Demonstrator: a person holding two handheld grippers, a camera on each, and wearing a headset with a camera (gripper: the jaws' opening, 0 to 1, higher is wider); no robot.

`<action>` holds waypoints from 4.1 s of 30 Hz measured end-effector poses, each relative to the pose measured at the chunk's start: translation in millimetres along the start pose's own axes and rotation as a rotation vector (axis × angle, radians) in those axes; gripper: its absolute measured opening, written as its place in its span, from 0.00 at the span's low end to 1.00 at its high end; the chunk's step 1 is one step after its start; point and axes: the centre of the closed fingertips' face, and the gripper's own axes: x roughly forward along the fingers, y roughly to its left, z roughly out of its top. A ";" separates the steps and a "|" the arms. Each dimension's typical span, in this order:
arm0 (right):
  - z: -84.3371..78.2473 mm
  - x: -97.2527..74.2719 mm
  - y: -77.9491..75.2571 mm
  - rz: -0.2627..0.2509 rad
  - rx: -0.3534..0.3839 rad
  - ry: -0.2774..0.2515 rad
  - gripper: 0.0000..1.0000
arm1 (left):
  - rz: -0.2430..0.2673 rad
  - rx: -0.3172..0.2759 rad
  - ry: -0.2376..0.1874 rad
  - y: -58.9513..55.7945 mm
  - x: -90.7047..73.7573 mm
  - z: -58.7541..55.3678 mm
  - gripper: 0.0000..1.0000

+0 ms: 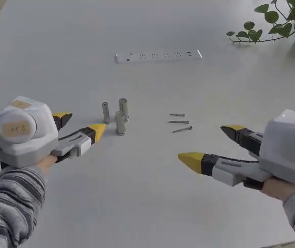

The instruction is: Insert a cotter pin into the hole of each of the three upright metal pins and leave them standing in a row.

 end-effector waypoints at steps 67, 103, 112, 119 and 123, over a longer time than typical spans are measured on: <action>-0.1 21.0 -2.2 -0.013 -0.002 0.028 0.73 | -0.063 0.098 0.075 -4.5 46.7 -15.9 0.05; -6.5 10.6 -3.2 -0.023 0.000 0.015 0.70 | -0.114 0.080 0.084 -87.2 42.7 -45.2 0.05; -7.7 8.4 -6.8 -0.034 0.012 0.018 0.70 | -0.131 0.083 0.072 -95.6 44.7 -42.5 0.05; -6.2 10.0 -12.5 -0.034 0.016 0.021 0.68 | -0.124 0.095 0.072 -96.6 45.6 -41.6 0.06; -3.6 11.9 -17.0 -0.033 0.009 0.033 0.67 | -0.121 0.096 0.091 -96.0 46.4 -44.5 0.11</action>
